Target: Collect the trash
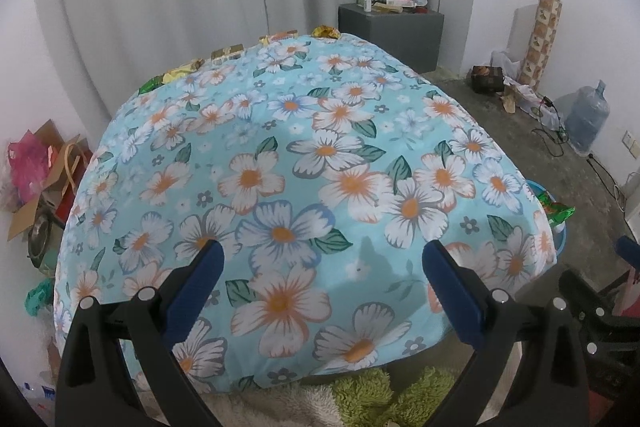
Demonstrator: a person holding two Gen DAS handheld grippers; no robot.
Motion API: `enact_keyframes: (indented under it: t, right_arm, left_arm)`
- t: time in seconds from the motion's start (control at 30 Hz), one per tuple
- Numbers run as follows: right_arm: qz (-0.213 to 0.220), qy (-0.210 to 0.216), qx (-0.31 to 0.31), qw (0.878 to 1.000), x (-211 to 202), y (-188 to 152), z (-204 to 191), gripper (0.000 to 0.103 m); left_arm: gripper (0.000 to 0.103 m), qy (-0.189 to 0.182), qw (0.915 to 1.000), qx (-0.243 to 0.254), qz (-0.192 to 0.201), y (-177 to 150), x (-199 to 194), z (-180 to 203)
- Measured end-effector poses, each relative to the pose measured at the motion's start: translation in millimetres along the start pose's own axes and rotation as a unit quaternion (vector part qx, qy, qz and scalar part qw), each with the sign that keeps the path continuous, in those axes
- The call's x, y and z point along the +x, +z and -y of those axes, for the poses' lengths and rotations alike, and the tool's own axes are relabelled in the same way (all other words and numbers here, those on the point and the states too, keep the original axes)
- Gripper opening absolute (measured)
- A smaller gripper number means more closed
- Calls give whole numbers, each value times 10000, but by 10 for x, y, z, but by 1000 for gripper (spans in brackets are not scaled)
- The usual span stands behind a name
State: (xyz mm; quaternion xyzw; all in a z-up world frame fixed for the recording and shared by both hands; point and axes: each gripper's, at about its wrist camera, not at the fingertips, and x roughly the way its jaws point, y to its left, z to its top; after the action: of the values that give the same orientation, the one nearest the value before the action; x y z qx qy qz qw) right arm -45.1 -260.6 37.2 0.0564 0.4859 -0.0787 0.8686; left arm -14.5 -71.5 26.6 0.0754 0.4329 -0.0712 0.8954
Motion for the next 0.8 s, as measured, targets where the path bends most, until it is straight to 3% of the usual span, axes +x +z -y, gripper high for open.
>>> enact_keyframes:
  t: [0.8]
  right_arm:
    - [35,-274,192,9994,-41,-18,170,95]
  left_arm:
    - [97,-15,9998,93,-159,-22,70,10]
